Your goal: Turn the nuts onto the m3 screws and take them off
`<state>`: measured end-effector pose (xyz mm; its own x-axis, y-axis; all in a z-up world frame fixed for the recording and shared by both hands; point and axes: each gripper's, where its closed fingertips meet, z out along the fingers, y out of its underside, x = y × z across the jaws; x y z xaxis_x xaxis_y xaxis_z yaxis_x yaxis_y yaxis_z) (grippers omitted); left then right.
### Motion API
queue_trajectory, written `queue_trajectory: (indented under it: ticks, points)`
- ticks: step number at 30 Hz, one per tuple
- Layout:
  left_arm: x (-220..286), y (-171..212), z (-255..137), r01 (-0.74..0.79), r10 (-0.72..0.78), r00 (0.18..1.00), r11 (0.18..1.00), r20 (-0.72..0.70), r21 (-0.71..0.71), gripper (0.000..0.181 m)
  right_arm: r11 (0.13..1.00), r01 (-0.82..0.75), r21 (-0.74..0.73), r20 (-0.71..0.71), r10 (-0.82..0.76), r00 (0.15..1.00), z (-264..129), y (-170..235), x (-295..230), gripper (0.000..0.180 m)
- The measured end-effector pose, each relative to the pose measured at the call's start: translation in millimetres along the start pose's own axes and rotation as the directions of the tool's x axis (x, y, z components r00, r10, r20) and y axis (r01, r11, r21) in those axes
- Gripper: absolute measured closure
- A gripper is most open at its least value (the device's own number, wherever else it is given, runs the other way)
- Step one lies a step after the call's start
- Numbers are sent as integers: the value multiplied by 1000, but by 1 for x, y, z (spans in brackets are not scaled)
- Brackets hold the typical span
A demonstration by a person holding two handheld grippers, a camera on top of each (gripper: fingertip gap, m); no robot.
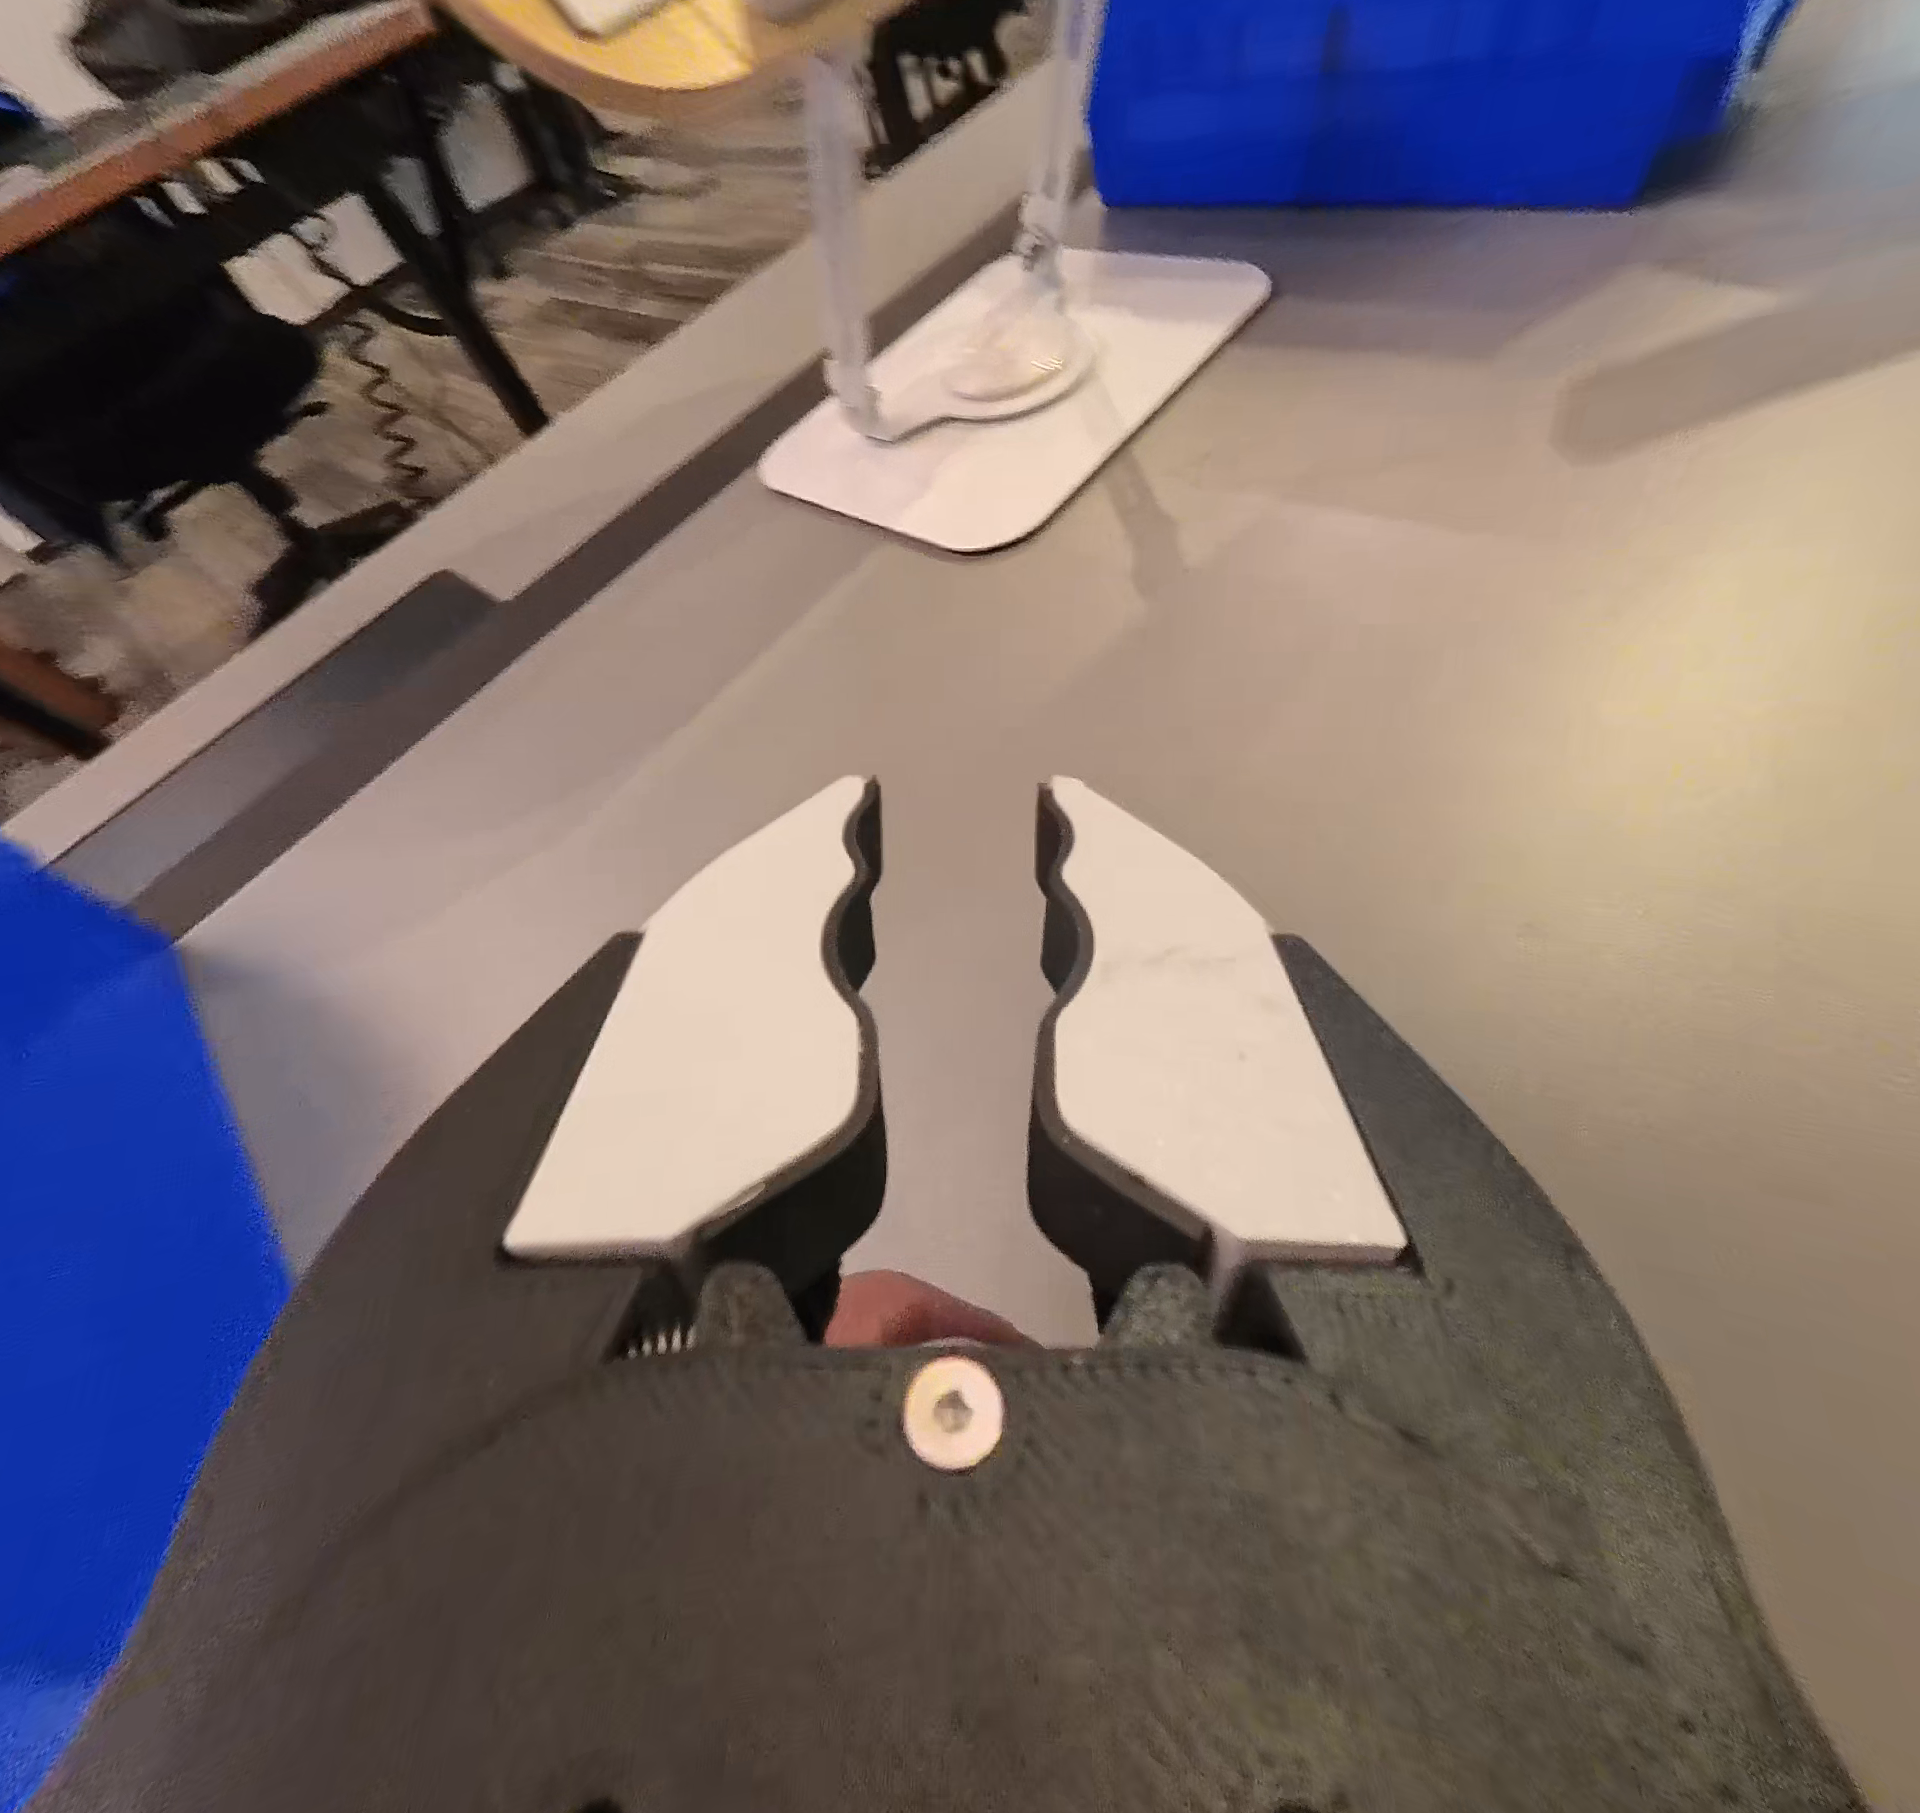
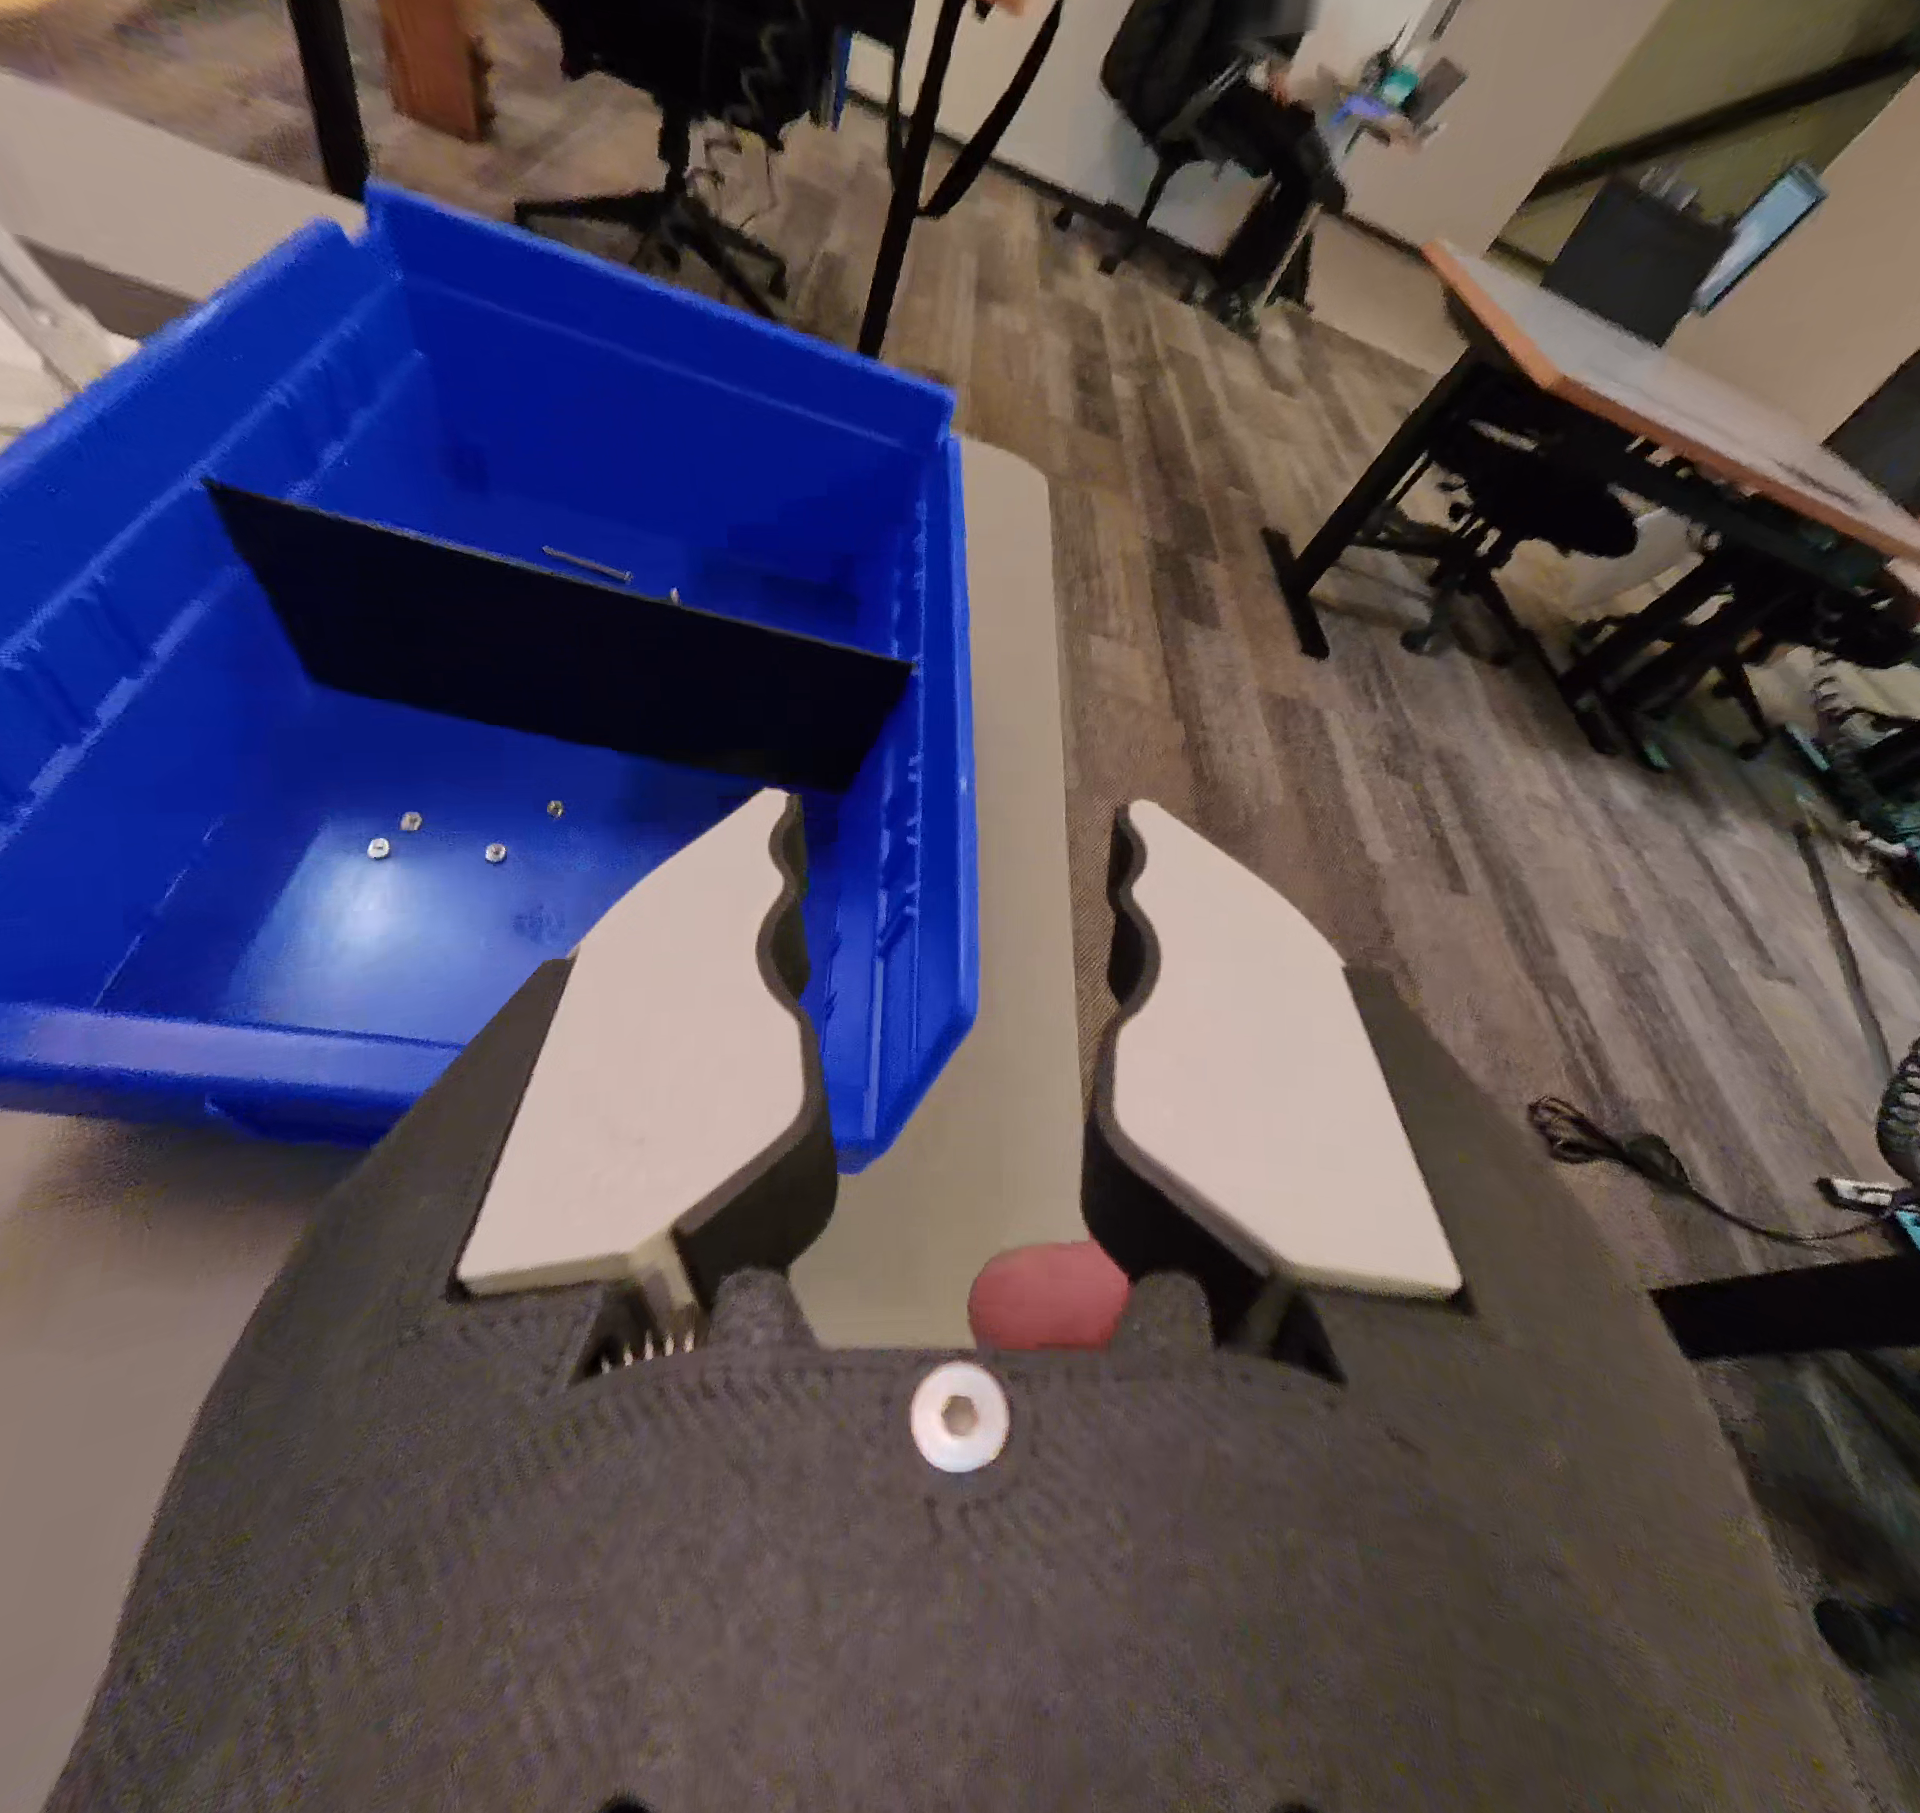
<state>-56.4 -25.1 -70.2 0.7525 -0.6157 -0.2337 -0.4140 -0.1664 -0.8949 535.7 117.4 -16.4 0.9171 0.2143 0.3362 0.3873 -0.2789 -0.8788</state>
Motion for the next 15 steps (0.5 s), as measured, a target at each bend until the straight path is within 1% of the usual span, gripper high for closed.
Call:
queue_trajectory:
  ticks: [1,3,5,7,8,10,13,15]
  points:
    - [-9,0,-11,14,-15,999,1000,30,16,153,1000,5,-19,15,-5,1000,3,5,-1,122]
    - [-27,4,-30,36,-40,995,999,94,39,153,998,17,-65,44,-14,999,8,14,-4,113]
    - [-43,13,-47,71,-75,988,997,137,33,153,992,12,-123,86,-2,996,15,24,-7,115]
    - [-60,21,-63,105,-110,975,994,192,37,152,993,-2,-120,111,15,994,23,25,-9,117]
    - [-67,25,-70,124,-129,969,992,210,39,152,992,-20,-124,144,38,989,27,26,-13,121]
    - [-81,31,-86,144,-151,954,989,260,44,152,982,-25,-188,185,60,981,35,38,-19,121]
    - [-95,39,-106,162,-166,935,986,313,38,151,975,-35,-220,174,74,982,45,46,-17,118]
    - [-103,46,-116,167,-164,922,986,350,20,151,968,-33,-250,150,72,986,50,53,-13,127]
